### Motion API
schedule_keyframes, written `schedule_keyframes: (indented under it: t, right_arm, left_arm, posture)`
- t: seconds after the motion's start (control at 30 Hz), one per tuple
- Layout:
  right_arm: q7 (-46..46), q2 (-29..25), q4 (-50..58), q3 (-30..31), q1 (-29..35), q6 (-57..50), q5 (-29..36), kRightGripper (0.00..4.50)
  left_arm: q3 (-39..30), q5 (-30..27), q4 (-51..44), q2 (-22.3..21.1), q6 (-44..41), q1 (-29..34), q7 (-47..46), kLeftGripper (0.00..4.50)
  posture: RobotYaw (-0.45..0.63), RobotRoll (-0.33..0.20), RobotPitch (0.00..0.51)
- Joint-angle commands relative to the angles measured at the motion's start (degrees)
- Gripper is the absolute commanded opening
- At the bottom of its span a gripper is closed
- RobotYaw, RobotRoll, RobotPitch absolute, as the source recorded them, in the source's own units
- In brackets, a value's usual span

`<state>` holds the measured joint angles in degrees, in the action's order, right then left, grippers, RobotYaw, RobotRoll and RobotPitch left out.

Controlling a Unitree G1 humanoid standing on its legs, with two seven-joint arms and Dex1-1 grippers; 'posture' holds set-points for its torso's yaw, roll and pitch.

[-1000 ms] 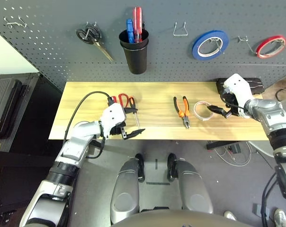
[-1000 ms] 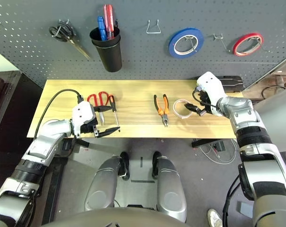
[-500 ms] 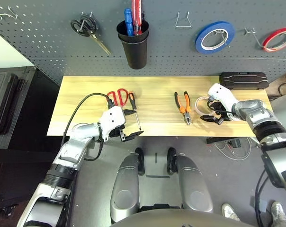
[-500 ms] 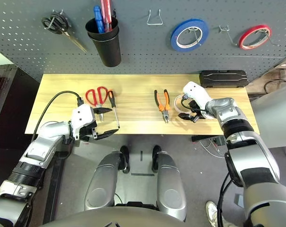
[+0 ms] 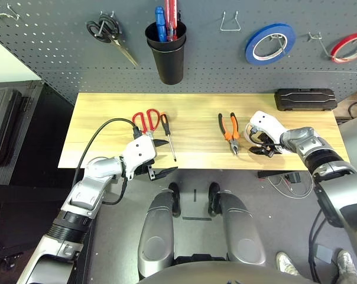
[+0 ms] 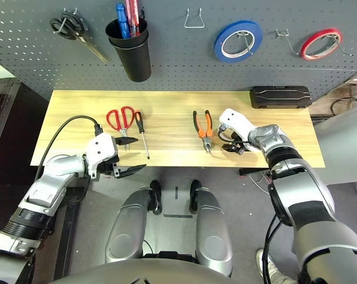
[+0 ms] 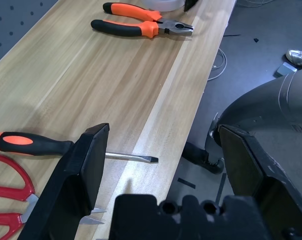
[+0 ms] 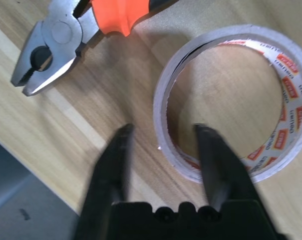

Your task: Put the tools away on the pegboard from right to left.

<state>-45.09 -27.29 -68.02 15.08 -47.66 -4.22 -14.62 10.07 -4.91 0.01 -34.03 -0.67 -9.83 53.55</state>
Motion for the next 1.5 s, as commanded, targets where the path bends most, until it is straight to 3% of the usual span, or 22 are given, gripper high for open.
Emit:
schedule_keyframes:
  t: [0.03, 0.1, 0.13, 0.33, 0.53, 0.77, 0.9, 1.13, 1.5]
  right_arm:
    - [0.1, 0.8, -2.3, 0.7, 2.0, 0.1, -1.2, 0.86]
    - [0.3, 0.8, -2.0, 0.4, 2.2, 0.4, -1.1, 0.08]
    - [0.3, 0.6, -1.8, 0.2, 2.3, 0.6, -1.0, 0.03]
    - [0.7, -1.1, 1.1, -1.8, 3.7, 1.9, 0.6, 0.03]
    - [0.6, -4.0, 11.0, -4.2, 8.6, 1.6, 2.5, 0.03]
    - [6.6, -8.0, 36.1, -9.1, 23.2, 1.4, 4.3, 0.03]
    - [12.5, -8.3, 43.5, -12.2, 30.6, 5.9, 4.6, 0.03]
    - [23.2, -8.8, 45.7, -16.7, 36.8, 15.6, 3.7, 0.03]
    - [32.8, -11.7, 39.2, -19.1, 36.0, 34.7, 2.3, 0.03]
  left_arm:
    - [0.6, 0.3, -1.5, -0.6, -0.6, 1.6, 0.2, 4.5]
    - [0.6, 0.3, -1.4, -0.6, -0.5, 1.5, 0.3, 4.5]
    - [0.7, 0.3, -1.3, -0.6, -0.5, 1.4, 0.3, 4.5]
    - [0.8, 0.3, 0.0, -0.1, 0.0, 0.3, 0.2, 4.5]
    - [0.2, -0.8, 0.8, 0.9, 0.4, -1.1, 0.2, 4.5]
    - [-3.4, -5.8, -0.3, 2.8, 1.2, -1.6, 0.2, 4.5]
    - [-4.8, -8.5, -1.4, 3.4, 2.3, -1.6, 0.8, 4.5]
    - [-5.9, -11.8, -5.2, 3.8, 1.9, -1.2, 1.2, 4.5]
    - [-5.9, -18.2, -12.2, 6.6, -0.9, -2.4, 1.0, 4.5]
  posture:
    - [0.12, 0.0, 0.378]
    - [0.12, 0.0, 0.378]
    - [0.12, 0.0, 0.378]
    - [0.1, 0.0, 0.364]
    - [0.09, 0.0, 0.339]
    - [0.07, 0.0, 0.3]
    - [0.07, 0.0, 0.282]
    - [0.06, 0.0, 0.255]
    - [0.05, 0.0, 0.233]
